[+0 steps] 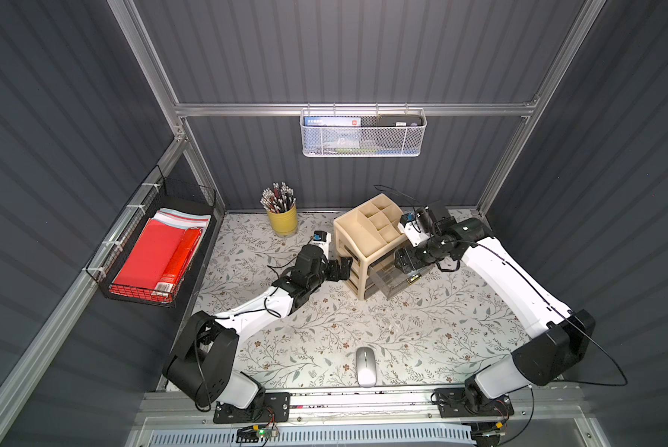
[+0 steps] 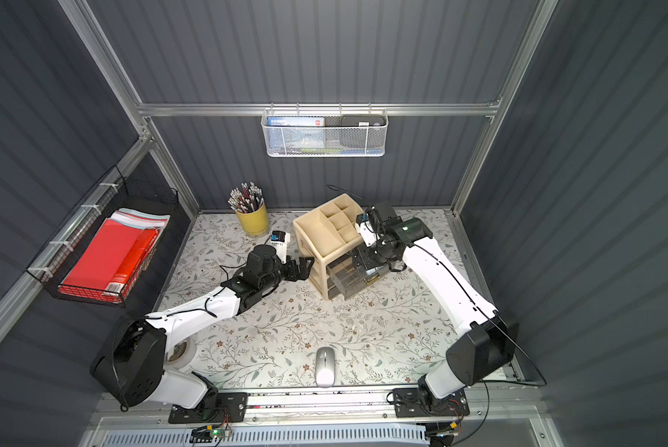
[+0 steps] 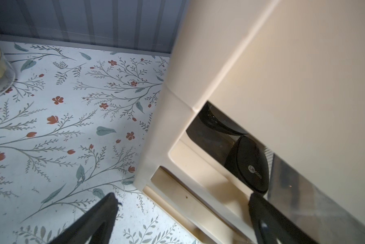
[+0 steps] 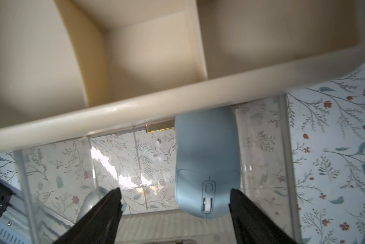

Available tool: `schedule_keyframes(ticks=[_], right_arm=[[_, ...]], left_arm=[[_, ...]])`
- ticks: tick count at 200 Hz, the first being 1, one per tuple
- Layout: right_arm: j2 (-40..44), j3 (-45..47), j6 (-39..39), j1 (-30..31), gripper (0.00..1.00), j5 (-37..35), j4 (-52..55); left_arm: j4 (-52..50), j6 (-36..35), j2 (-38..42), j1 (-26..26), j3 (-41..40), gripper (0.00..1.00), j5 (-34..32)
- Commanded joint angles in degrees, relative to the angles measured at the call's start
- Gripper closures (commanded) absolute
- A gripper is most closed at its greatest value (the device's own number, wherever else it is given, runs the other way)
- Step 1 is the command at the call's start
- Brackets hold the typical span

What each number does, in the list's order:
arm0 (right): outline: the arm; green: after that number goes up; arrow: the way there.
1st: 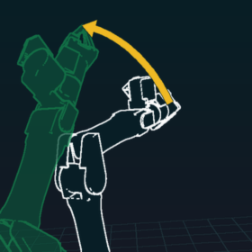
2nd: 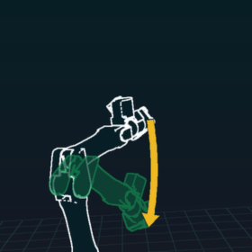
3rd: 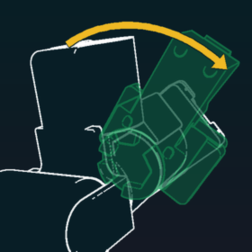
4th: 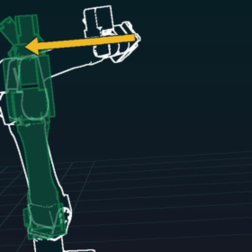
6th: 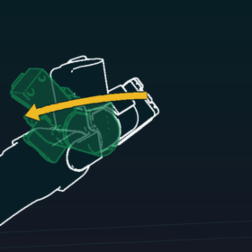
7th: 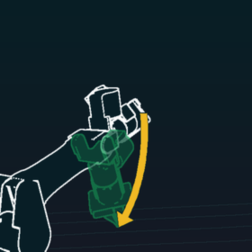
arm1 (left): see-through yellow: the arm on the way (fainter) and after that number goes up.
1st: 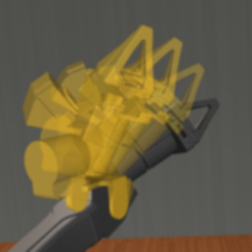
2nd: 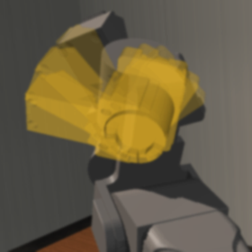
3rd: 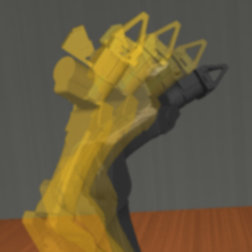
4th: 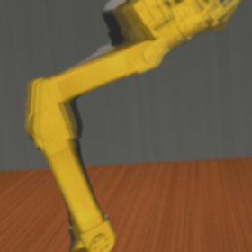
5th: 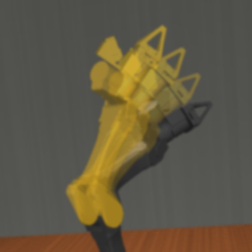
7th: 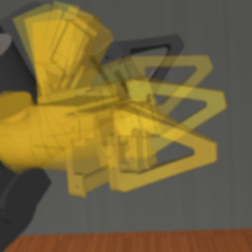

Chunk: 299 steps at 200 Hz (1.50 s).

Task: Take the mice out of the drawer
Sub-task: Pick up the mouse from the drawer.

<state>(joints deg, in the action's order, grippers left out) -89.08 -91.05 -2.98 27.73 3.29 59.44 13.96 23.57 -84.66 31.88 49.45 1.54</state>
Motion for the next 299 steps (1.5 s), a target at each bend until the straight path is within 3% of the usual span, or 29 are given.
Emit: schedule_keyframes(ticks=[1,56,110,122,147,204,240,299], right_arm=[[-2.08,-2.68,-1.45,-0.47,0.14,-4.51,0.61],[-8.15,-2.40,-1.50,-1.42,0.11,-6.35,1.64],[-10.85,-1.10,-2.23,-1.81,0.08,-3.32,2.22],[-10.82,-0.74,-2.64,-1.75,0.14,-3.01,2.50],[-10.81,-1.85,-2.73,-1.47,0.39,-1.34,3.22],[-10.01,-8.09,-2.26,-0.98,0.50,-1.66,4.44],[-4.22,-14.03,-1.17,-0.45,0.50,-0.94,2.47],[14.99,1.35,6.86,7.33,0.49,-2.76,-3.65]], left_arm=[[-3.58,-1.81,1.72,0.18,-0.58,0.01,-2.14],[-3.66,-1.78,2.65,0.20,-1.07,0.01,-2.85],[-3.14,-1.47,4.24,0.19,-2.00,0.01,-3.65],[-3.05,-1.42,4.22,0.20,-1.95,0.01,-3.56],[-2.79,-1.60,3.84,0.20,-1.74,0.01,-3.12],[-2.97,-1.90,3.26,0.20,-0.95,0.01,-2.95],[-3.92,-2.31,3.00,0.16,0.06,0.01,-3.19],[-4.91,-3.18,2.74,0.20,1.26,0.01,-3.65]])
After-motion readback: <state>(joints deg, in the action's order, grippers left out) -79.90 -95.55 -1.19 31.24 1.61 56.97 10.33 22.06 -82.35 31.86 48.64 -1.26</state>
